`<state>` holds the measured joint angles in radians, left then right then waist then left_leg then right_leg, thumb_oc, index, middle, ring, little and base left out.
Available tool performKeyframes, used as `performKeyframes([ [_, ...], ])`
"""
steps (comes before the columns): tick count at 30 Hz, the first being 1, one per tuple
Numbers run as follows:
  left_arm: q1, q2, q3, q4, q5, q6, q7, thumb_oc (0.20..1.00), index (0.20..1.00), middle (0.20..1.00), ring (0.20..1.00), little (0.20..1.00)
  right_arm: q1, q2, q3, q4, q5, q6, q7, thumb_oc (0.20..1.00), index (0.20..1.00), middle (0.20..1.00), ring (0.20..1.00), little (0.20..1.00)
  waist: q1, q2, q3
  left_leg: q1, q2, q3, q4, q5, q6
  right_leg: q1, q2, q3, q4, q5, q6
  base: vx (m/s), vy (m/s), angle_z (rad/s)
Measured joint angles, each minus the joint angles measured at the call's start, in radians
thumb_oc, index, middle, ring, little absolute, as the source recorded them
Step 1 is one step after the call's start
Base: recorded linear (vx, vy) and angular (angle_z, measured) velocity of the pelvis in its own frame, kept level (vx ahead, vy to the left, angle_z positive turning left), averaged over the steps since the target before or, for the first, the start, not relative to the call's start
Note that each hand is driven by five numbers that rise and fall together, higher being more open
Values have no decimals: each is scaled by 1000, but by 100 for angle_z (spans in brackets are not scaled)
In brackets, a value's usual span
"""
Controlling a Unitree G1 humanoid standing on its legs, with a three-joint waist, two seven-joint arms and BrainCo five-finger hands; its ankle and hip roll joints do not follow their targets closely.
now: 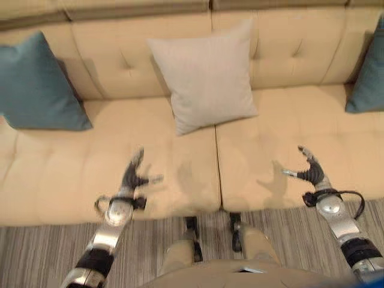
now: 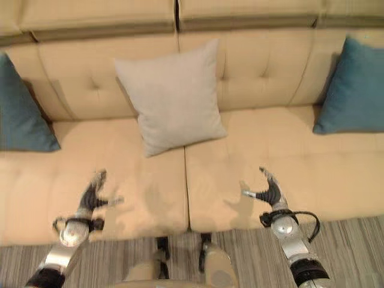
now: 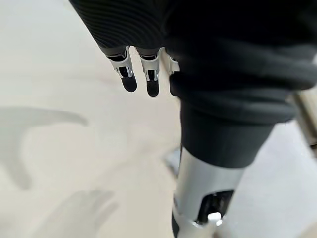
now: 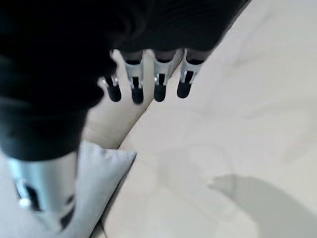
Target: Pick up all the scattered cushions and arrange them neatly on the sofa.
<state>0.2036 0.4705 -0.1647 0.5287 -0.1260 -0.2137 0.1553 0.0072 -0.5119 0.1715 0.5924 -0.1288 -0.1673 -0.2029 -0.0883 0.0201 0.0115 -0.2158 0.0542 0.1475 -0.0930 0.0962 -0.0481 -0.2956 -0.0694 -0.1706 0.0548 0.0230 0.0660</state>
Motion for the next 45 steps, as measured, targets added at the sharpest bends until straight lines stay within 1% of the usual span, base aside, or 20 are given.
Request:
performKeyframes([
  [4, -10, -103, 18, 422, 94, 50, -5, 1000, 1000, 1000, 1000, 1000, -14, 41, 64, 294, -93, 15, 5, 1000, 1000, 1000, 1000, 1000, 11, -25, -53, 103, -2, 9, -1, -22, 6, 131, -1, -9, -79, 15, 14, 9, 50, -5],
  [10, -60, -165, 29, 671, 191, 88, -19, 1000, 1000, 1000, 1000, 1000, -9, 123, 72, 594, -126, 63, 0, 1000, 1000, 1000, 1000, 1000, 27, -29, -54, 201, -6, 25, -5, -46, 9, 252, 0, -4, -152, 46, 14, 30, 49, -9],
  [16, -37, -184, 79, 712, 216, 123, -21, 1000, 1000, 1000, 1000, 1000, 34, 149, 36, 664, -128, 106, 0, 1000, 1000, 1000, 1000, 1000, 28, -48, -48, 254, -6, 44, -4, -57, 13, 295, 2, 11, -152, 43, 9, -14, 44, -11],
  [24, -70, -183, 42, 710, 217, 132, -24, 1000, 1000, 1000, 1000, 1000, 10, 165, 69, 614, -130, 118, 0, 1000, 1000, 1000, 1000, 1000, 46, -82, -1, 265, -37, 95, 0, -59, 23, 256, -9, 82, -122, 77, 27, -160, 86, -26],
  [26, -103, -178, 49, 708, 217, 131, -23, 1000, 1000, 1000, 1000, 1000, -61, 192, 98, 612, -131, 119, 0, 1000, 1000, 1000, 1000, 1000, 50, -98, 58, 234, -45, 131, -2, -55, 62, 193, -28, 103, -113, 121, 83, -295, 56, -70],
  [28, -146, -169, 48, 692, 216, 131, -23, 1000, 1000, 1000, 1000, 1000, -74, 209, 113, 626, -133, 121, 1, 1000, 1000, 1000, 1000, 1000, 53, -97, 88, 213, -45, 152, -3, -35, 97, 161, -47, 59, -69, 75, 76, -244, 64, -29],
  [29, -169, -160, 44, 692, 216, 143, -23, 1000, 1000, 1000, 1000, 1000, -90, 224, 126, 664, -138, 122, 3, 1000, 1000, 1000, 1000, 1000, 68, -72, 100, 206, -18, 169, -5, -25, 116, 97, -42, 42, 181, -19, 77, -168, 11, -27],
  [30, -184, -153, 38, 681, 216, 142, -20, 1000, 1000, 1000, 1000, 1000, -92, 224, 126, 675, -147, 121, 4, 1000, 1000, 1000, 1000, 1000, 83, -62, 98, 203, -10, 171, -5, -24, 118, 78, -36, 53, 318, -78, 82, -150, -94, -18],
  [32, -175, -150, 44, 673, 214, 137, -18, 1000, 1000, 1000, 1000, 1000, -97, 221, 109, 692, -150, 125, 3, 1000, 1000, 1000, 1000, 1000, 87, -57, 81, 195, -7, 177, -5, -11, 115, 126, -36, 65, 378, -192, 86, -79, -148, -8],
  [33, -170, -149, 46, 673, 214, 138, -18, 1000, 1000, 1000, 1000, 1000, -93, 221, 109, 695, -150, 126, 3, 1000, 1000, 1000, 1000, 1000, 86, -63, 74, 193, -5, 178, -5, -9, 113, 144, -35, 65, 373, -209, 85, -38, -156, -14],
  [34, -153, -149, 46, 691, 214, 142, -17, 1000, 1000, 1000, 1000, 1000, -83, 226, 110, 690, -151, 130, 4, 1000, 1000, 1000, 1000, 1000, 97, -76, 57, 184, -7, 171, -5, -6, 73, 229, -32, 50, 200, -245, 58, -123, -284, -5],
  [35, -146, -162, 47, 710, 214, 143, -18, 1000, 1000, 1000, 1000, 1000, -76, 222, 110, 692, -151, 132, 3, 1000, 1000, 1000, 1000, 1000, 103, -61, 47, 173, 11, 154, -1, -3, 51, 262, -6, 41, 112, -215, 5, -151, -223, -13],
  [36, -134, -179, 44, 713, 212, 144, -16, 1000, 1000, 1000, 1000, 1000, -61, 217, 108, 694, -151, 139, 3, 1000, 1000, 1000, 1000, 1000, 106, -52, 27, 148, 35, 116, 24, 25, 30, 284, 43, 50, 46, -170, -8, -192, -239, 24],
  [38, -160, -181, 42, 714, 203, 146, -14, 1000, 1000, 1000, 1000, 1000, -55, 217, 108, 693, -149, 139, 2, 1000, 1000, 1000, 1000, 1000, 107, -57, 27, 56, 71, 43, 93, 54, -3, 247, 86, 41, 49, -165, -48, -209, -187, 53],
  [40, -227, -183, 1, 712, 187, 146, -1, 1000, 1000, 1000, 1000, 1000, -52, 215, 85, 699, -128, 140, -2, 1000, 1000, 1000, 1000, 1000, 86, -59, 35, -45, 84, -58, 118, 171, -60, 212, 115, -6, 64, -151, -90, -157, -104, 125],
  [41, -273, -182, -18, 710, 186, 144, 4, 1000, 1000, 1000, 1000, 1000, -55, 217, 82, 718, -126, 145, -2, 1000, 1000, 1000, 1000, 1000, 93, -78, 52, -53, 83, -70, 105, 233, -114, 214, 118, -19, 55, -160, -144, -146, -49, 99],
  [42, -271, -182, -24, 712, 185, 142, 5, 1000, 1000, 1000, 1000, 1000, -70, 219, 85, 734, -126, 149, -2, 1000, 1000, 1000, 1000, 1000, 103, -90, 50, -41, 85, -57, 108, 208, -114, 216, 118, -16, 50, -156, -170, -112, -29, 26],
  [43, -272, -174, -22, 718, 180, 151, 4, 1000, 1000, 1000, 1000, 1000, -91, 213, 98, 739, -126, 149, -4, 1000, 1000, 1000, 1000, 1000, 94, -111, 47, -27, 68, -46, 153, 129, -101, 223, 107, -19, 26, -123, -189, -92, -7, -10],
  [44, -278, -172, -19, 723, 179, 155, 4, 1000, 1000, 1000, 1000, 1000, -103, 205, 108, 740, -126, 150, -5, 1000, 1000, 1000, 1000, 1000, 83, -116, 44, -16, 48, -50, 197, 74, -94, 242, 103, -18, -13, -101, -172, -54, 53, 6],
  [45, -285, -179, -7, 733, 178, 155, 4, 1000, 1000, 1000, 1000, 1000, -118, 190, 109, 742, -126, 154, -5, 1000, 1000, 1000, 1000, 1000, 60, -116, 44, 57, 29, -54, 212, 10, -83, 255, 105, -13, -64, -56, -128, -27, 89, 2],
])
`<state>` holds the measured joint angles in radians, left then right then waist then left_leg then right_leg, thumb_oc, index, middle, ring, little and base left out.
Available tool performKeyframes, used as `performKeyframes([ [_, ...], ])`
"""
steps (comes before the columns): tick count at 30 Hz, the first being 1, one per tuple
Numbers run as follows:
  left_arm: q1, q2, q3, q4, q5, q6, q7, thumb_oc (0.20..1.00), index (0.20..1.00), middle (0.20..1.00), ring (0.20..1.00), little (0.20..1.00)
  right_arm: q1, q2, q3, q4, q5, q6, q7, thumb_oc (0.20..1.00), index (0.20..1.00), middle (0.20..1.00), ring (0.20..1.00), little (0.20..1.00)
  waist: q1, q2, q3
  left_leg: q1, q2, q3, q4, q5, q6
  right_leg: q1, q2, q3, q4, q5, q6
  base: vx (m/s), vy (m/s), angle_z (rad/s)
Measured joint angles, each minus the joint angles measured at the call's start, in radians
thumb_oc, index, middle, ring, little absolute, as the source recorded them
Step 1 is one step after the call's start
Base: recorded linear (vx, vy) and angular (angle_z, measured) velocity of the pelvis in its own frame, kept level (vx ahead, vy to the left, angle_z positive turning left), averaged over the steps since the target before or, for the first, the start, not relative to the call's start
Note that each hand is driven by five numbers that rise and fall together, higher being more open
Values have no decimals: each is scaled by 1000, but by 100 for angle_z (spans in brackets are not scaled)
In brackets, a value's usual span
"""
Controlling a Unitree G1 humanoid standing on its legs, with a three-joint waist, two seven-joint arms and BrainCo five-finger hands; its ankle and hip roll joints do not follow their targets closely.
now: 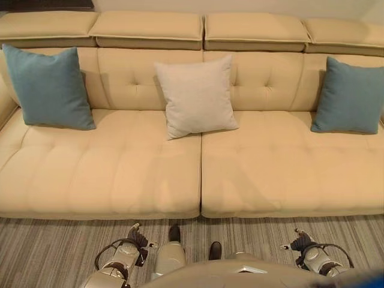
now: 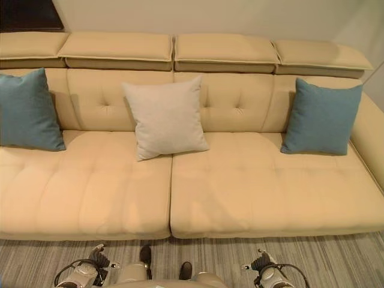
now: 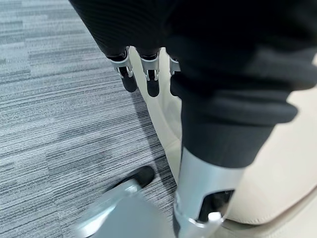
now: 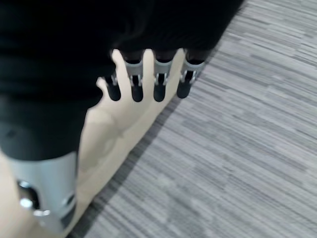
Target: Pick up all the scattered cushions and arrange them neatly on the sofa.
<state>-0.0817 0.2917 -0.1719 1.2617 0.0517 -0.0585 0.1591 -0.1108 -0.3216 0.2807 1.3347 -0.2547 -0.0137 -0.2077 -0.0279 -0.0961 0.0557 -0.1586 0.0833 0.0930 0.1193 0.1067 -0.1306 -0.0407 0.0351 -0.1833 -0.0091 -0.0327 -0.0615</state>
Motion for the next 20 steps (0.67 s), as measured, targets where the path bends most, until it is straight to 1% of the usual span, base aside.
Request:
performKeyframes([
  [1, 6, -6, 17, 1, -3, 5, 0, 1000, 1000, 1000, 1000, 1000, 2, -1, 0, 10, 0, 0, 1, 1000, 1000, 1000, 1000, 1000, -14, -1, 0, 37, -14, -35, 5, -33, -7, 6, -1, 0, -21, 23, -2, 16, 116, 1],
  [2, 8, -12, 17, 0, -4, 6, 0, 1000, 1000, 1000, 1000, 1000, -2, -2, -2, 9, 0, 0, 1, 1000, 1000, 1000, 1000, 1000, -31, 0, -1, 84, -18, -56, -16, -58, -4, 17, 2, 0, -48, 33, 5, 82, 117, 0],
  [4, 9, -29, 16, -1, -3, 4, 0, 1000, 1000, 1000, 1000, 1000, 16, 0, -9, 14, 0, 7, 2, 1000, 1000, 1000, 1000, 1000, -41, 11, -6, 192, -10, -44, -166, -61, -2, 24, 19, 1, -83, 58, 22, 87, 109, 4],
  [5, 5, -39, 15, -1, -3, 6, 0, 1000, 1000, 1000, 1000, 1000, 26, 0, -14, 15, 0, 7, 3, 1000, 1000, 1000, 1000, 1000, -41, 17, -8, 230, -9, -41, -217, -61, -1, 23, 26, 0, -83, 61, 27, 76, 91, -1],
  [6, 2, -47, 13, -1, -2, 6, 0, 1000, 1000, 1000, 1000, 1000, 33, 1, -18, 15, -1, 7, 4, 1000, 1000, 1000, 1000, 1000, -42, 22, -12, 246, -8, -37, -219, -63, 4, 25, 33, 0, -83, 65, 32, 64, 109, -2],
  [7, 11, -49, 5, 0, -1, 8, 0, 1000, 1000, 1000, 1000, 1000, 42, 0, -19, 6, -2, 7, 4, 1000, 1000, 1000, 1000, 1000, -41, 30, -20, 251, -9, -15, -219, -77, 31, 25, 38, -2, -88, 73, 38, 27, 113, -4],
  [8, 13, -50, 5, -1, 0, 8, 0, 1000, 1000, 1000, 1000, 1000, 47, 0, -20, 1, -2, 7, 4, 1000, 1000, 1000, 1000, 1000, -35, 34, -24, 245, -10, -14, -218, -85, 44, 20, 38, -2, -88, 76, 42, 0, 117, -8],
  [9, 22, -53, 5, -1, 2, 9, 0, 1000, 1000, 1000, 1000, 1000, 51, 1, -23, -3, -2, 7, 4, 1000, 1000, 1000, 1000, 1000, -34, 44, -33, 240, -13, -14, -218, -104, 67, 10, 38, -1, -88, 81, 49, -13, 78, -18],
  [10, 38, -53, 4, -1, 3, 12, 0, 1000, 1000, 1000, 1000, 1000, 57, 12, -23, -9, -2, 7, 4, 1000, 1000, 1000, 1000, 1000, -24, 41, -38, 230, -30, 0, -216, -107, 79, -4, 22, 9, -77, 85, 55, -25, 75, -23],
  [12, 54, -49, 4, -1, 6, 13, 0, 1000, 1000, 1000, 1000, 1000, 72, 28, -23, -11, -2, 8, 5, 1000, 1000, 1000, 1000, 1000, -13, 35, -51, 213, -43, 10, -218, -105, 98, -22, 4, 8, -75, 89, 63, -25, 44, -13],
  [14, 61, -45, 3, 0, 9, 17, 1, 1000, 1000, 1000, 1000, 1000, 76, 48, -23, -11, -2, 8, 6, 1000, 1000, 1000, 1000, 1000, -13, 26, -54, 208, -55, 13, -218, -98, 114, -36, -12, 6, -65, 100, 80, -10, 30, 4],
  [16, 63, -44, -6, -1, 10, 22, 1, 1000, 1000, 1000, 1000, 1000, 74, 51, -23, -12, -2, 8, 6, 1000, 1000, 1000, 1000, 1000, -12, 16, -62, 210, -63, 16, -218, -97, 128, -37, -21, 5, -58, 102, 83, -1, 16, 1],
  [18, 63, -44, -9, -1, 11, 23, 1, 1000, 1000, 1000, 1000, 1000, 74, 52, -23, -12, -2, 8, 6, 1000, 1000, 1000, 1000, 1000, -10, 10, -66, 212, -64, 17, -217, -95, 135, -34, -22, 5, -59, 105, 87, 0, 0, 0],
  [20, 63, -46, -17, -1, 12, 24, 1, 1000, 1000, 1000, 1000, 1000, 74, 52, -23, -12, -2, 8, 5, 1000, 1000, 1000, 1000, 1000, -10, 6, -69, 224, -65, 16, -214, -95, 135, -19, -20, 3, -65, 108, 86, 0, 0, 0],
])
